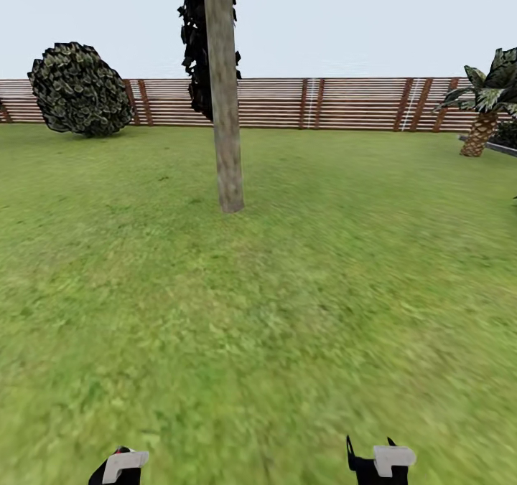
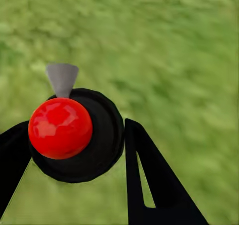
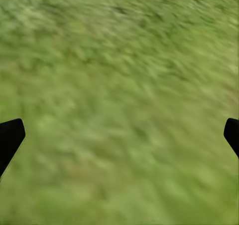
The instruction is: In the garden, pick up the pesticide atomizer on the floor and spray pesticide onto both trees until each tree trunk is fully covered.
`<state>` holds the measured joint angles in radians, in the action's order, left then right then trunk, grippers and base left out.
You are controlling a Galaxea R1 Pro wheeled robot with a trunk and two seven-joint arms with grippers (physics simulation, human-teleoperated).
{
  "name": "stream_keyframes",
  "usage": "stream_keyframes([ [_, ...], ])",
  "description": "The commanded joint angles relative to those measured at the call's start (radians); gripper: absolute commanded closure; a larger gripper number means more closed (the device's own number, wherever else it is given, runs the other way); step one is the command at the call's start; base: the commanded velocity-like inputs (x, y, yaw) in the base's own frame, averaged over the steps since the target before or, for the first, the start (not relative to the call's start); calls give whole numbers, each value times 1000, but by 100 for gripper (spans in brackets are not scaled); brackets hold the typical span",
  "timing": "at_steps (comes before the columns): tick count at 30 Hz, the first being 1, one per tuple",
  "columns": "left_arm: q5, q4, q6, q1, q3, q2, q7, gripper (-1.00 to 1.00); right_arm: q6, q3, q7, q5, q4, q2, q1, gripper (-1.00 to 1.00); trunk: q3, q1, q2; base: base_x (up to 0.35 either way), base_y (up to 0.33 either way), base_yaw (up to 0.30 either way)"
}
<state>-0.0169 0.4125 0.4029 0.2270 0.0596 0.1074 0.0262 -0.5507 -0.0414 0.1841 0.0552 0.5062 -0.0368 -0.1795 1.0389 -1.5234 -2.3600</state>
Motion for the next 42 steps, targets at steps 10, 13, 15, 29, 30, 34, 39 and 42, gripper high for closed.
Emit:
stream_keyframes([
  [10, 0, 0, -1, 0, 0, 0, 0, 100, 0, 0, 0, 0, 0, 0, 0, -100, 16, 0, 0, 334, 58, 0],
  [13, 0, 0, -1, 0, 0, 0, 0, 100, 0, 0, 0, 0, 0, 0, 0, -100, 21, 0, 0, 334, 38, 0],
  [15, 0, 0, -1, 0, 0, 0, 0, 100, 0, 0, 0, 0, 0, 0, 0, -100, 24, 0, 0, 334, 47, 0],
  [29, 0, 0, -1, 0, 0, 0, 0, 100, 0, 0, 0, 0, 0, 0, 0, -100, 46, 0, 0, 334, 63, 0],
  [30, 0, 0, -1, 0, 0, 0, 0, 100, 0, 0, 0, 0, 0, 0, 0, -100, 47, 0, 0, 334, 57, 0],
  [34, 0, 0, -1, 0, 0, 0, 0, 100, 0, 0, 0, 0, 0, 0, 0, -100, 48, 0, 0, 334, 62, 0],
  [39, 0, 0, 0, 0, 0, 0, 0, 100, 0, 0, 0, 0, 0, -1, 0, -100, 48, 0, 0, 334, 64, 0],
  [42, 0, 0, -1, 0, 0, 0, 0, 100, 0, 0, 0, 0, 0, -1, 0, -100, 48, 0, 0, 334, 58, 0],
])
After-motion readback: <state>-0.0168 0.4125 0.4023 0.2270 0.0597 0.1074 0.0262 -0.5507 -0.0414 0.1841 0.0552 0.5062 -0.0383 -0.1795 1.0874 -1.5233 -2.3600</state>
